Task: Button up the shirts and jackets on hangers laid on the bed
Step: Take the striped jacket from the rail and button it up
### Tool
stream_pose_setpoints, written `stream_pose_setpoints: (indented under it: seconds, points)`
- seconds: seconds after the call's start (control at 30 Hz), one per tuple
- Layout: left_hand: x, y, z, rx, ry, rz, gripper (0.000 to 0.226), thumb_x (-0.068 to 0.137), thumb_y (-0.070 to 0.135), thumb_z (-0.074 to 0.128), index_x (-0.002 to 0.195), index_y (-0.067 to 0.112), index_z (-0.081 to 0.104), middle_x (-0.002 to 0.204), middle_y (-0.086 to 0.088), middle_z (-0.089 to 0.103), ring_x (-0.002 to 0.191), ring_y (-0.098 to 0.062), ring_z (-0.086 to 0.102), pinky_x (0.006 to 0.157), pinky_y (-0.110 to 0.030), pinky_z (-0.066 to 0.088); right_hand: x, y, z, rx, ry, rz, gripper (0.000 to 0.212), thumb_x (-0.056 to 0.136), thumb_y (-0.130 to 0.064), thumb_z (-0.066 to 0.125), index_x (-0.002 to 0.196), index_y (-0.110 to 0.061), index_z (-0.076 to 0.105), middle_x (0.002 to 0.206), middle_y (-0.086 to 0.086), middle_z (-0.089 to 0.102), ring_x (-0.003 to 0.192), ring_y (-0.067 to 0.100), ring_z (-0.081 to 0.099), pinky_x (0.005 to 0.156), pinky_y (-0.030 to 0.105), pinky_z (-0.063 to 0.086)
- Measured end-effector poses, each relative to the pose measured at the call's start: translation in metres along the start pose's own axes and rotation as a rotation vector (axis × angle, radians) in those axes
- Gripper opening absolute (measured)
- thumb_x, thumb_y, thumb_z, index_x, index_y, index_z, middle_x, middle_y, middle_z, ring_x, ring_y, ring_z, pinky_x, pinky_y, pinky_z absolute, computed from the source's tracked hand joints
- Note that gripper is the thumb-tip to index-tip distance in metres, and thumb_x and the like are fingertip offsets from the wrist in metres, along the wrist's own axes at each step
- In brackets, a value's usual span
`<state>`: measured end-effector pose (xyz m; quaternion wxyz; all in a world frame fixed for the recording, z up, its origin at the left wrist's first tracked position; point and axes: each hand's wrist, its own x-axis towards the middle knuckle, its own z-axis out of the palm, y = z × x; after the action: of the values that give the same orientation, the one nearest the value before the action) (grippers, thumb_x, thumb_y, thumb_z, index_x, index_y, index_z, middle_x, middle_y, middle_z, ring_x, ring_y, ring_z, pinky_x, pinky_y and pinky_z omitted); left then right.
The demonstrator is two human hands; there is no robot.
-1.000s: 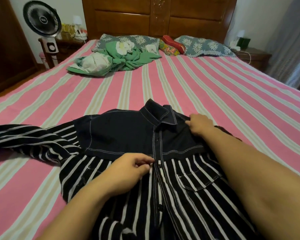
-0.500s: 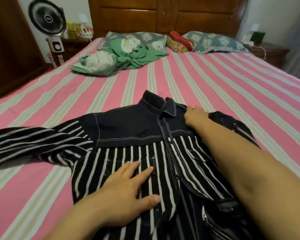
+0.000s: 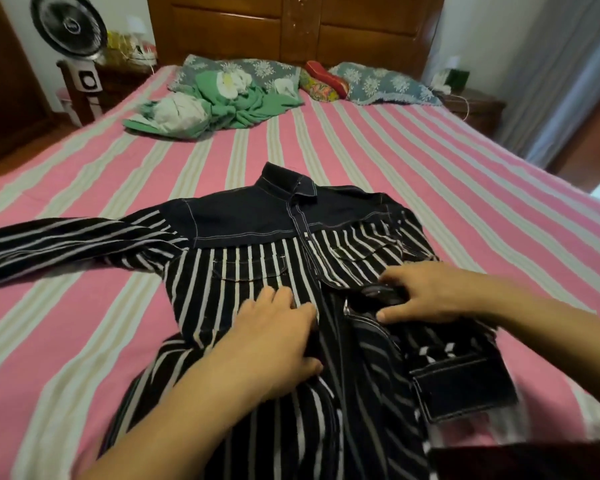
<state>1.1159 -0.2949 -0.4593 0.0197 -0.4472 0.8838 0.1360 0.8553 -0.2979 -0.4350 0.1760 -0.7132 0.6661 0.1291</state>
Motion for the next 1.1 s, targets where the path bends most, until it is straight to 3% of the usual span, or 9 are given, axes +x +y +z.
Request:
stream_pose_setpoints:
  seconds: [0.1, 0.23, 0.37, 0.43, 0.53, 0.73, 0.87, 1.0, 1.1]
  points:
    - [-0.034, 0.02, -0.001, -0.027, 0.046, 0.131, 0.018, 0.096, 0.037, 0.06, 0.112, 0.036, 0.051, 0.107, 0.009, 0.05, 0.103, -0.018, 0.057, 0.085, -0.038, 0.051, -0.036, 0.024, -0.003, -0.09, 0.048, 0.07, 0.046, 0.079, -0.074, 0.064, 0.092, -0.03, 0.059, 0.082, -0.011, 0.066, 0.078, 0.013, 0.062, 0.07, 0.03, 0.047]
    - [-0.072, 0.037, 0.02, 0.119, -0.083, 0.084, 0.053, 0.092, 0.072, 0.046, 0.132, 0.037, 0.042, 0.117, 0.001, 0.064, 0.109, -0.026, 0.062, 0.079, -0.039, 0.044, -0.076, 0.034, -0.012, 0.195, 0.07, 0.023, 0.032, 0.08, -0.047, 0.08, 0.087, -0.02, 0.064, 0.072, -0.004, 0.067, 0.062, 0.007, 0.06, 0.055, 0.021, 0.043]
    - [-0.095, 0.025, 0.037, 0.236, -0.084, -0.037, 0.079, 0.093, 0.072, 0.045, 0.155, 0.043, 0.007, 0.135, -0.003, 0.05, 0.115, -0.027, 0.059, 0.082, -0.038, 0.045, -0.111, 0.034, -0.024, 0.445, 0.022, 0.008, 0.032, 0.081, -0.039, 0.081, 0.086, -0.012, 0.064, 0.071, 0.001, 0.062, 0.062, 0.014, 0.054, 0.06, 0.033, 0.042]
    - [-0.097, 0.015, 0.036, 0.182, -0.026, -0.014, 0.055, 0.098, 0.058, 0.049, 0.145, 0.045, 0.025, 0.128, 0.001, 0.055, 0.111, -0.025, 0.061, 0.078, -0.035, 0.046, -0.112, 0.026, -0.024, 0.227, -0.083, 0.084, 0.027, 0.082, -0.044, 0.079, 0.095, -0.023, 0.069, 0.085, -0.004, 0.07, 0.07, 0.01, 0.064, 0.069, 0.031, 0.05]
    - [-0.094, -0.009, 0.031, -0.02, 0.065, -0.043, 0.006, 0.098, 0.038, 0.056, 0.102, 0.035, 0.053, 0.099, 0.009, 0.064, 0.097, -0.017, 0.064, 0.079, -0.035, 0.05, -0.107, 0.021, -0.027, -0.019, -0.15, 0.233, 0.025, 0.086, -0.04, 0.077, 0.103, -0.025, 0.066, 0.095, -0.001, 0.071, 0.083, 0.017, 0.069, 0.072, 0.03, 0.054]
    - [-0.115, -0.043, -0.031, -0.931, 0.133, 0.054, 0.015, 0.097, 0.013, 0.065, 0.083, 0.021, 0.062, 0.081, 0.008, 0.057, 0.079, -0.004, 0.051, 0.076, -0.023, 0.04, -0.122, 0.043, -0.086, -0.348, 0.283, 0.497, 0.028, 0.087, -0.037, 0.072, 0.089, -0.01, 0.066, 0.093, 0.014, 0.067, 0.082, 0.03, 0.06, 0.071, 0.03, 0.048]
    - [-0.104, -0.033, -0.014, -0.624, -0.087, 0.103, 0.011, 0.1, 0.025, 0.062, 0.096, 0.034, 0.066, 0.097, 0.012, 0.065, 0.093, -0.002, 0.059, 0.093, -0.028, 0.047, -0.149, -0.008, -0.099, 0.297, 0.254, 0.09, 0.025, 0.083, -0.037, 0.079, 0.103, -0.024, 0.072, 0.1, 0.0, 0.074, 0.094, 0.023, 0.07, 0.087, 0.038, 0.054]
    - [-0.08, -0.019, 0.013, -0.426, -0.102, -0.055, 0.021, 0.101, 0.018, 0.051, 0.095, 0.032, 0.066, 0.091, 0.015, 0.072, 0.086, -0.003, 0.067, 0.088, -0.032, 0.055, -0.149, -0.069, -0.035, 0.696, -0.453, -0.279, 0.055, 0.095, -0.025, 0.065, 0.147, -0.028, 0.046, 0.128, 0.005, 0.068, 0.111, 0.026, 0.069, 0.085, 0.041, 0.06]
    - [-0.071, -0.018, 0.012, -0.53, 0.239, -0.175, 0.015, 0.1, 0.02, 0.048, 0.093, 0.032, 0.054, 0.084, 0.008, 0.069, 0.077, -0.011, 0.066, 0.077, -0.042, 0.056, -0.13, -0.044, 0.0, 0.906, -0.139, -0.127, 0.028, 0.103, -0.008, 0.053, 0.129, -0.014, 0.059, 0.112, 0.013, 0.071, 0.093, 0.024, 0.071, 0.073, 0.035, 0.057]
